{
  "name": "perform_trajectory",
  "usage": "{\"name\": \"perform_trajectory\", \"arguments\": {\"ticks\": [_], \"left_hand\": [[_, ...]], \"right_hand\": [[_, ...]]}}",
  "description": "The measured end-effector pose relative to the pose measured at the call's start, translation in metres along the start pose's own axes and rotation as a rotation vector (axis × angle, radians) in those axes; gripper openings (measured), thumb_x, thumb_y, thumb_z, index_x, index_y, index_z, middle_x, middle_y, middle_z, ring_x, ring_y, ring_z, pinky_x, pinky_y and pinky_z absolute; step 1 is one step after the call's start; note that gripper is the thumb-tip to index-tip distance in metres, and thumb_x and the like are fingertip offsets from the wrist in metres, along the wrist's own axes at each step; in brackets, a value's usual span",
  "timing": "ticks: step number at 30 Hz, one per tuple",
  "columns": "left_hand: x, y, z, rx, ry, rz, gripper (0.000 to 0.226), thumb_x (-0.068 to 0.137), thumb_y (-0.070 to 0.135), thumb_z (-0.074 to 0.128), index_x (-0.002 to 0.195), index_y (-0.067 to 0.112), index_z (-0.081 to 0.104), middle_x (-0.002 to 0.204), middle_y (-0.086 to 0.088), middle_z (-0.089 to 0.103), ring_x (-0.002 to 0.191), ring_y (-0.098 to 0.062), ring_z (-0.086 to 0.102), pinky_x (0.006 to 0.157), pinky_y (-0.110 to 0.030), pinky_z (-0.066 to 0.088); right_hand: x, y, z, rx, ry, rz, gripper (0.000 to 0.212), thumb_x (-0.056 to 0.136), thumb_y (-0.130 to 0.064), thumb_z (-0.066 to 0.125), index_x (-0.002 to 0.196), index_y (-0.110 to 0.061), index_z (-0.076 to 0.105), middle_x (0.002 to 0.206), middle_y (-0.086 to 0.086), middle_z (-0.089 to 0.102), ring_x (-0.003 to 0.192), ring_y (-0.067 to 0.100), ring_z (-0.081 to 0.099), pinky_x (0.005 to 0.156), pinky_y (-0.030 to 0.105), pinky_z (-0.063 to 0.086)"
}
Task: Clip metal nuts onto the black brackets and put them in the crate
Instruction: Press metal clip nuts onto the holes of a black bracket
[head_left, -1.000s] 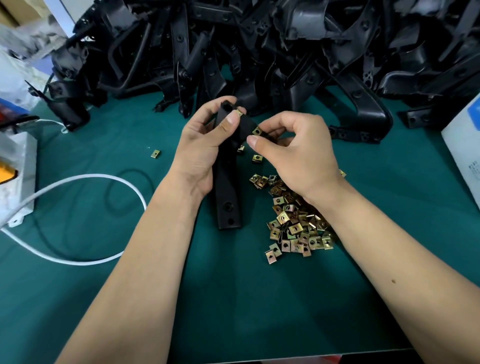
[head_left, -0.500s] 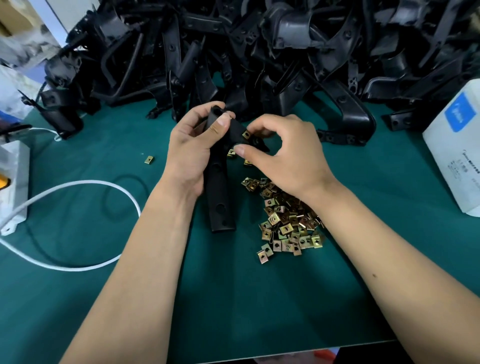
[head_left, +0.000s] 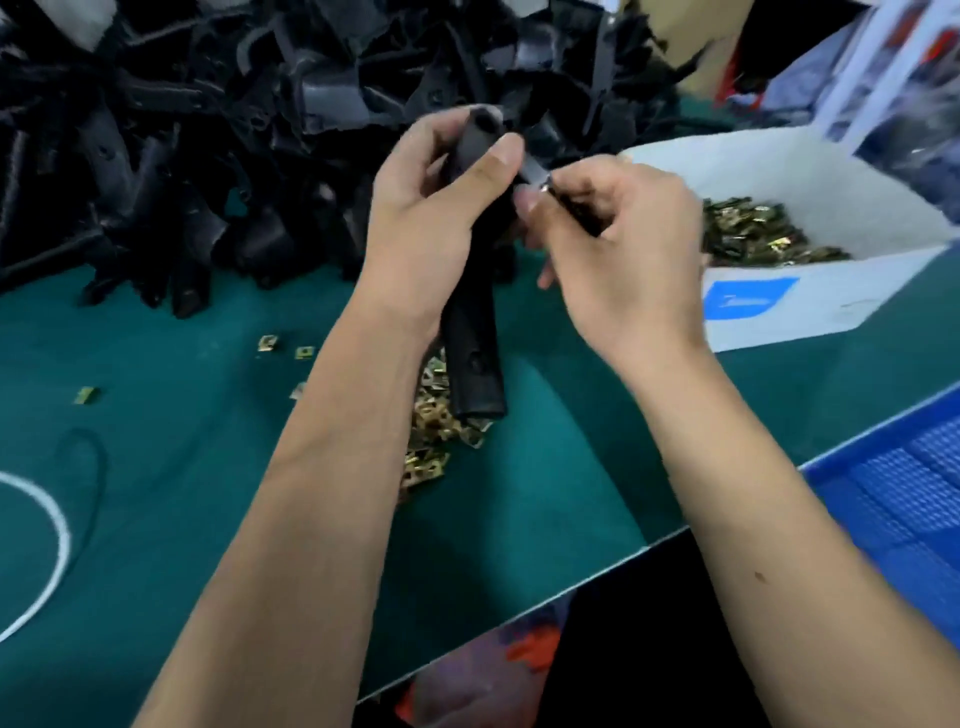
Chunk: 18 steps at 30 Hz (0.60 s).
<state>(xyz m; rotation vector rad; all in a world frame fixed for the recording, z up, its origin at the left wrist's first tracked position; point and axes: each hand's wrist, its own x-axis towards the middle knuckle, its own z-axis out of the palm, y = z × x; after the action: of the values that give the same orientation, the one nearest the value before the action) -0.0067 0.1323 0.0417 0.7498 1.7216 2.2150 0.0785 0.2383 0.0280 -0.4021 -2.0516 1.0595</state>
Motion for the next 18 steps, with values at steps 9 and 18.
{"name": "perform_trajectory", "arguments": {"ticks": [9,18], "left_hand": [[-0.063,-0.022,0.232,0.341,-0.741,-0.082,0.063,0.089,0.020,0.080,0.140,0.014,0.044,0.113,-0.011,0.070,0.103,-0.027,0.071,0.092,-0.041,0.057],[-0.184,-0.199,0.320,0.747,-1.066,-0.512,0.056,0.086,0.040,0.077,0.126,0.009,0.053,0.128,-0.013,0.064,0.119,-0.031,0.063,0.096,-0.041,0.052]], "right_hand": [[-0.071,0.090,-0.222,0.208,0.732,0.299,0.022,0.092,-0.027,0.072,0.072,-0.022,0.064,0.064,-0.009,0.064,0.057,0.013,0.059,0.050,0.026,0.051],[-0.239,0.259,-0.270,0.723,1.116,1.176,0.011,0.106,-0.008,0.053,0.111,-0.003,0.061,0.095,0.014,0.065,0.078,0.019,0.066,0.062,0.026,0.059]]}}
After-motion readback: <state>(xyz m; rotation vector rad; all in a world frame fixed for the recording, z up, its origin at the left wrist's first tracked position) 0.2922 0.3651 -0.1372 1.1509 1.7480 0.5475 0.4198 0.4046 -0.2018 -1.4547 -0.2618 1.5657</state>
